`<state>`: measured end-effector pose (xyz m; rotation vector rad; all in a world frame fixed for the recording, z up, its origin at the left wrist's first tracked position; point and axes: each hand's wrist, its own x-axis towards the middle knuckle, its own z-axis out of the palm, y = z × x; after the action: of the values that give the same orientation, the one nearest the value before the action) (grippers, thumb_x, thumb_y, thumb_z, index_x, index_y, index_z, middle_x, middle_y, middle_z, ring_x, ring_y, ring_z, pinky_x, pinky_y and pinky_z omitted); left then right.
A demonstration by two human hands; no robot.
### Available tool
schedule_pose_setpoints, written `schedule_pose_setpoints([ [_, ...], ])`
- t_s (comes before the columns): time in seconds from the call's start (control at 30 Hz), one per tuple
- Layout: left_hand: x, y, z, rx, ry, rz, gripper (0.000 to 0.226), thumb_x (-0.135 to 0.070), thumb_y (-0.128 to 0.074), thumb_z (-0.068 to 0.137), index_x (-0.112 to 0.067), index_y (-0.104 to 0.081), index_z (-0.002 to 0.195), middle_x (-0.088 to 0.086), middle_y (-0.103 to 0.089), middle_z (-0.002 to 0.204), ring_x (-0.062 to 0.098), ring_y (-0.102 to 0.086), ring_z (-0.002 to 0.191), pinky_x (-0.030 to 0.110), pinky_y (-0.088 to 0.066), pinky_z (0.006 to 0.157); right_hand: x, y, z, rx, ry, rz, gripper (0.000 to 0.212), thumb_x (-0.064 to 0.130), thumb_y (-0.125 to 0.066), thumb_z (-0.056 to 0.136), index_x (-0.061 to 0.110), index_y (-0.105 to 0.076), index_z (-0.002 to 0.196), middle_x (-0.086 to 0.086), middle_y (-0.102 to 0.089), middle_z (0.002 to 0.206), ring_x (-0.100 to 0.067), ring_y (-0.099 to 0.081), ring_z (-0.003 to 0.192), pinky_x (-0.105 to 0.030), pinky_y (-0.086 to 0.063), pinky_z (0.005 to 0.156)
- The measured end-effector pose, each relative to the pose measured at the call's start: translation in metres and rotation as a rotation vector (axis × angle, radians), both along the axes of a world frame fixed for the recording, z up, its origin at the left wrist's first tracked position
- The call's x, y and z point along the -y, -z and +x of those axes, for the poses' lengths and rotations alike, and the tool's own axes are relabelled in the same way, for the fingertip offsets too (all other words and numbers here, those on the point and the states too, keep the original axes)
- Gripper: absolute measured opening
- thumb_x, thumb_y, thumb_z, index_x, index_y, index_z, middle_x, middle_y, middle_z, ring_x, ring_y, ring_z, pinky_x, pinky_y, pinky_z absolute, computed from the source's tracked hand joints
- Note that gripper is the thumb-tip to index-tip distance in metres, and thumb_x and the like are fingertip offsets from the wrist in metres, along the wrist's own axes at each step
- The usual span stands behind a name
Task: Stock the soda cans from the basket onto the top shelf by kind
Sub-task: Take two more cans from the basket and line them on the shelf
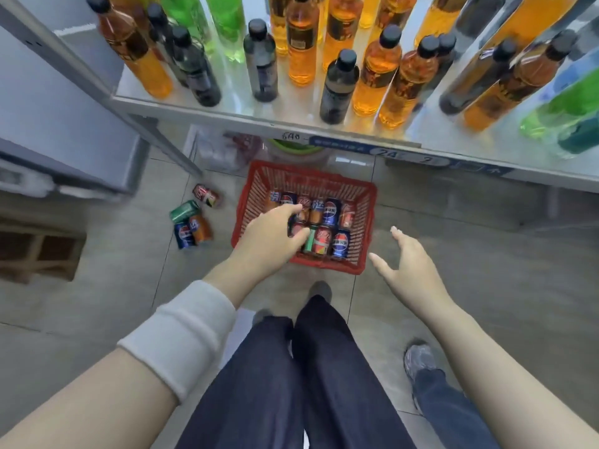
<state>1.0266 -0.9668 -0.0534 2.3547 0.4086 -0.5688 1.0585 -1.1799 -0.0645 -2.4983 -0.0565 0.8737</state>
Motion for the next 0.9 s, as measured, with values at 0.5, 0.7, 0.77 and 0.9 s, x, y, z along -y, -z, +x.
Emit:
schedule_pose_setpoints([
  [0.5, 0.039, 0.375, 0.045, -0.425, 0.053, -0.158, 0.055, -0.04, -0.057, 0.087, -0.013, -0.045, 0.133, 0.008, -0.054, 0.133, 0.025, -0.051, 0.12, 0.035, -0.042, 0.097, -0.013, 0.344, 0.094, -0.298, 0.184, -0.035, 0.052, 0.031, -0.066, 0.084, 0.006, -0.049, 0.125, -0.01, -0.06, 0.124, -0.028, -0.056, 0.115, -0.03, -0.043, 0.09],
  [0.7, 0.049, 0.496, 0.09, -0.447, -0.087, -0.216, 0.069, -0.038, -0.069, 0.079, -0.007, -0.036, 0.131, 0.011, -0.052, 0.13, 0.027, -0.051, 0.119, 0.03, -0.04, 0.093, -0.038, 0.469, 0.149, -0.212, -0.054, -0.285, 0.046, 0.037, -0.053, 0.091, -0.003, -0.059, 0.112, -0.022, -0.058, 0.12, -0.036, -0.054, 0.111, -0.034, -0.04, 0.082],
  [0.77, 0.054, 0.531, 0.096, -0.474, -0.091, -0.188, 0.08, -0.044, -0.074, 0.072, -0.009, -0.034, 0.131, 0.011, -0.05, 0.131, 0.028, -0.05, 0.119, 0.038, -0.042, 0.099, -0.041, 0.501, 0.157, -0.182, -0.063, -0.352, 0.048, 0.035, -0.053, 0.091, -0.004, -0.056, 0.118, -0.023, -0.056, 0.123, -0.036, -0.052, 0.112, -0.035, -0.041, 0.088],
  [0.9, 0.068, 0.572, 0.102, -0.548, -0.103, -0.163, 0.099, -0.048, -0.077, 0.066, -0.008, -0.021, 0.138, 0.015, -0.039, 0.138, 0.031, -0.04, 0.128, 0.042, -0.038, 0.104, -0.044, 0.545, 0.163, -0.127, -0.023, -0.485, 0.067, 0.037, -0.049, 0.093, -0.007, -0.029, 0.139, -0.025, -0.032, 0.144, -0.035, -0.036, 0.129, -0.035, -0.033, 0.103],
])
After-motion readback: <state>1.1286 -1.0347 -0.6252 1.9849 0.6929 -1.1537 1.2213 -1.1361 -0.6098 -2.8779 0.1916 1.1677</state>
